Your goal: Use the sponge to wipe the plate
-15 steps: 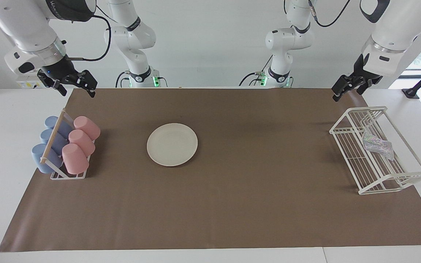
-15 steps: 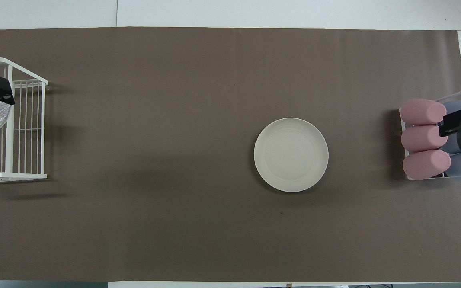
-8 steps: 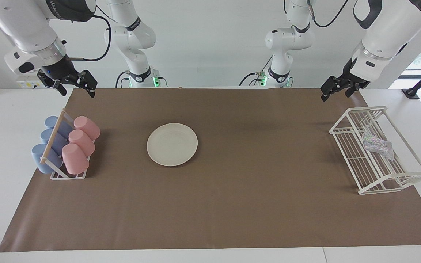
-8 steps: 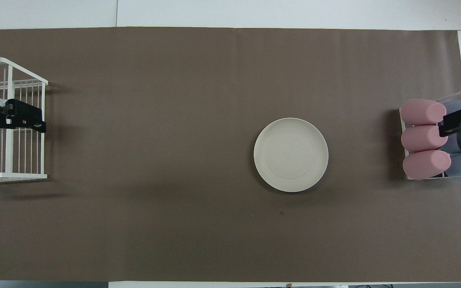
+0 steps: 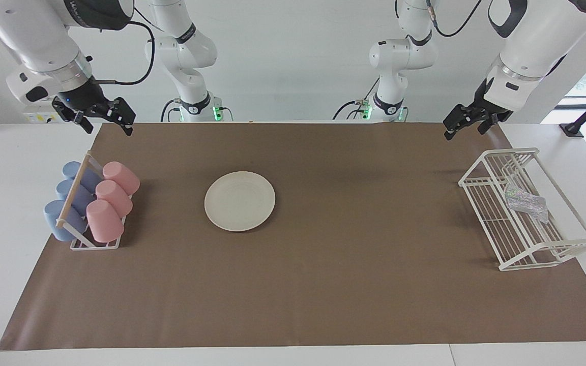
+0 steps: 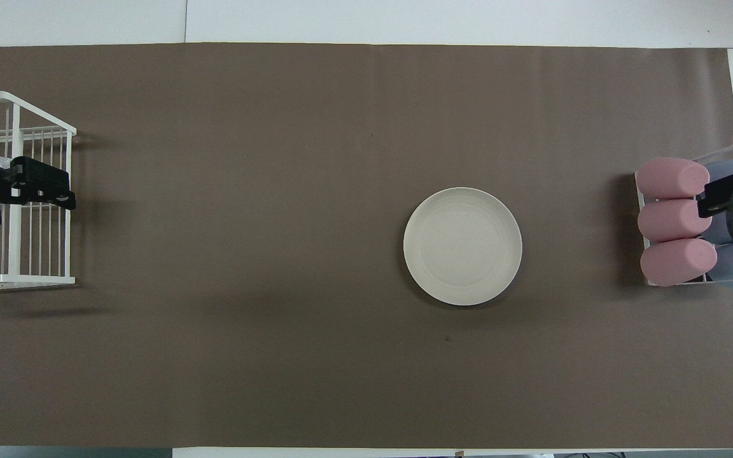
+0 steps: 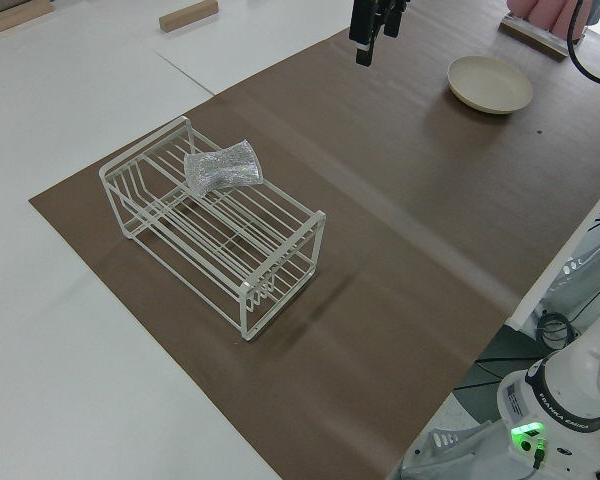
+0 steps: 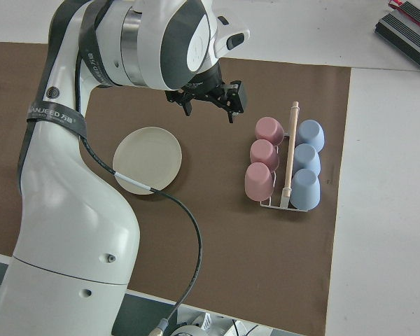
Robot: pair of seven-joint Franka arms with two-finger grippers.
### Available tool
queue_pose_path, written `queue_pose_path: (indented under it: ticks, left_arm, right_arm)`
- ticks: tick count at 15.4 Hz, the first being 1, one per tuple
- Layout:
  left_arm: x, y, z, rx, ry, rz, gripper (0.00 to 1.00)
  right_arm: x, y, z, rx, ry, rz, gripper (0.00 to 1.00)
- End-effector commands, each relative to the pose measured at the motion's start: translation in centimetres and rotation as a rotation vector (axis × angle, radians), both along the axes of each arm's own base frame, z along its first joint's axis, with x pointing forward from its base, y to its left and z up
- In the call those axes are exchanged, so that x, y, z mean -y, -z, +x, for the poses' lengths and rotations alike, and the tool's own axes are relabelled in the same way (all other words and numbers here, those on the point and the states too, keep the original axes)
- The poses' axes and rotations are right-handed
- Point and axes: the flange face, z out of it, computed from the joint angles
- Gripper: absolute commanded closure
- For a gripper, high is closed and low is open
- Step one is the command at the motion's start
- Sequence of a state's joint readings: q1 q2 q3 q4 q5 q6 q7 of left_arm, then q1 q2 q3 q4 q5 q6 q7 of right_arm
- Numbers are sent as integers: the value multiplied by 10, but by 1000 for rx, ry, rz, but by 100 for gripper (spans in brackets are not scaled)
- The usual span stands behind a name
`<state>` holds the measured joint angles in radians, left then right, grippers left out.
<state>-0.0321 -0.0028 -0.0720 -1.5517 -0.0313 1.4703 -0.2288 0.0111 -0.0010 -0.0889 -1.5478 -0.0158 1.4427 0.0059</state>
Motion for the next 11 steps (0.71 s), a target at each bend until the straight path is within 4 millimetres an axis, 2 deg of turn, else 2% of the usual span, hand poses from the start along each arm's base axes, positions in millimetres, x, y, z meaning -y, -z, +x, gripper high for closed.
queue_pose_path:
  ticks: [1,11]
  left_arm:
    - [3,-3,-5,14,-11,-12,0]
    - [-4,-3,-4,19,-18,-12,0]
  right_arm:
    - [1,0,-5,-12,-25,7,0]
    - [1,0,-5,-12,-25,7,0]
